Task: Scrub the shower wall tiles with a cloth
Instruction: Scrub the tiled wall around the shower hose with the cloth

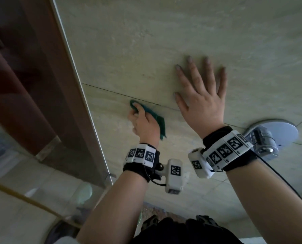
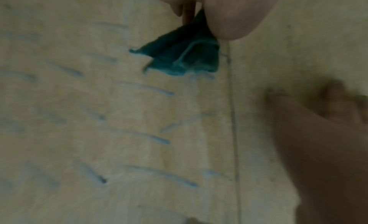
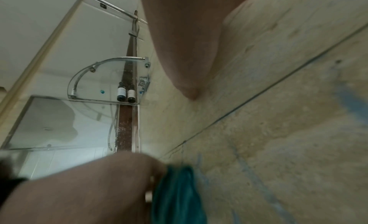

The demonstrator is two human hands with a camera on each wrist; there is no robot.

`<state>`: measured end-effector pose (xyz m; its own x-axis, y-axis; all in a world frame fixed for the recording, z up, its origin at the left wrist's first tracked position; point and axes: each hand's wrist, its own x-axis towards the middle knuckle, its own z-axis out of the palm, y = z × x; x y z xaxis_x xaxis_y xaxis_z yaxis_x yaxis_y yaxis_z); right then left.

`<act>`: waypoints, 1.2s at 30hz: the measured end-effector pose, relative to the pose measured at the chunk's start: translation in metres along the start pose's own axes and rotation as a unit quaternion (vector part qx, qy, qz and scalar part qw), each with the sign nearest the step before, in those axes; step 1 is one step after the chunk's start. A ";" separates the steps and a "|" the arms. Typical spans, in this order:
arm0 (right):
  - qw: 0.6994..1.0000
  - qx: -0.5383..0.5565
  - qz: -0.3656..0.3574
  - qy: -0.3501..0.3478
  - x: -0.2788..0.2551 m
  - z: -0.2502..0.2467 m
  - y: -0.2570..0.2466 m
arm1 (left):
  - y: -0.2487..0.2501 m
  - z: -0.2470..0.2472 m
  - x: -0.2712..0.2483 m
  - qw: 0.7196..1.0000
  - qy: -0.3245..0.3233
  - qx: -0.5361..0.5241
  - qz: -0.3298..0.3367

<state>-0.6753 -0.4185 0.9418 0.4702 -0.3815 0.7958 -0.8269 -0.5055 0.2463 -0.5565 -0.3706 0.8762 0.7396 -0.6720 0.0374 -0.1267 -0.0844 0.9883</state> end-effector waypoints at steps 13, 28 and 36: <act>0.999 0.014 0.034 0.020 -0.012 -0.014 0.021 | 0.032 0.016 -0.016 0.994 -0.001 0.026 0.107; 0.999 0.013 0.034 -0.006 -0.020 -0.013 0.028 | 0.033 0.034 -0.040 0.991 -0.021 0.080 0.107; 1.000 0.012 0.025 -0.004 -0.024 -0.015 0.030 | -0.003 0.029 -0.047 0.995 -0.063 0.053 -0.060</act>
<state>-0.7160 -0.4129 0.9386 0.4313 -0.4126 0.8023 -0.8414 -0.5049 0.1927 -0.6095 -0.3602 0.8676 0.6662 -0.7384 -0.1045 -0.1164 -0.2413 0.9635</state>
